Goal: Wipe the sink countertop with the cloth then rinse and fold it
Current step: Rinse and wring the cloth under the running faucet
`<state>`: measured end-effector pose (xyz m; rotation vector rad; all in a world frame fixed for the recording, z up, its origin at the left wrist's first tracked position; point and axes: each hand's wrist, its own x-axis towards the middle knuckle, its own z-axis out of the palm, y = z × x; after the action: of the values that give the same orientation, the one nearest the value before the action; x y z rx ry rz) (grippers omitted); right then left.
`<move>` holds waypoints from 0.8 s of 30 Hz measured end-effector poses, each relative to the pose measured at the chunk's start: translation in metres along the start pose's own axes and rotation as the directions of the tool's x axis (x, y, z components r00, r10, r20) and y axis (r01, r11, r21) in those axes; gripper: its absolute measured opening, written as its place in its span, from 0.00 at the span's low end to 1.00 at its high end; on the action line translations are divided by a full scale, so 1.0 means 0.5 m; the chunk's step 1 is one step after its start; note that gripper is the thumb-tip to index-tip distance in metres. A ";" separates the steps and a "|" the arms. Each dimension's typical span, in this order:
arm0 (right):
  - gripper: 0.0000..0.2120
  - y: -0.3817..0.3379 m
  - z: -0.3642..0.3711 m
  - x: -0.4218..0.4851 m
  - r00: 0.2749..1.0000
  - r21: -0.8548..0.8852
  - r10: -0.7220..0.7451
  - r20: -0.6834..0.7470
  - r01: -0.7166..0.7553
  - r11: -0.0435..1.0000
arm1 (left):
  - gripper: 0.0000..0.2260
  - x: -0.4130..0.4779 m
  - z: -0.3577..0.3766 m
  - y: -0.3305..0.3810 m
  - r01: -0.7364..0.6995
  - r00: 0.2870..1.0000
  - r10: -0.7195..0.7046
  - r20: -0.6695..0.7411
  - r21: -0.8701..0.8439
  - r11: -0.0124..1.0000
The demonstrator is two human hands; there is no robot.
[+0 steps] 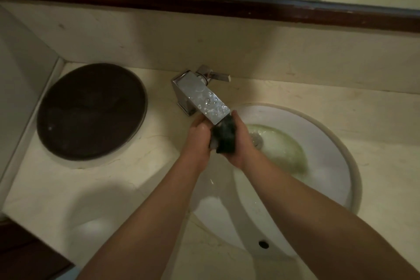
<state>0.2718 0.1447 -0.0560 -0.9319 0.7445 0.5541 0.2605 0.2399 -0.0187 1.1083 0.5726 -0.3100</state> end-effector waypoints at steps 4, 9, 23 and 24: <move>0.20 0.013 0.042 -0.001 0.998 -0.204 -0.045 -0.054 0.033 0.978 | 0.17 0.009 0.019 -0.017 -0.054 0.971 0.117 -0.210 0.283 0.958; 0.13 0.008 0.058 -0.007 0.968 -0.348 -0.210 -0.138 0.151 0.925 | 0.08 0.036 0.042 -0.008 -0.102 0.954 0.252 -0.161 0.617 0.780; 0.21 -0.080 -0.052 0.007 0.990 -0.182 -0.034 -0.136 0.009 0.983 | 0.11 0.046 -0.028 0.015 -0.007 0.980 0.074 -0.186 0.338 0.941; 0.19 -0.077 -0.048 0.002 0.991 -0.176 -0.035 -0.132 0.011 0.984 | 0.13 0.048 -0.028 0.013 -0.007 0.984 0.064 -0.167 0.324 0.946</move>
<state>0.2920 0.1050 -0.0465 -1.1481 0.8142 0.5460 0.2796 0.2566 -0.0321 1.4719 0.6723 -0.2821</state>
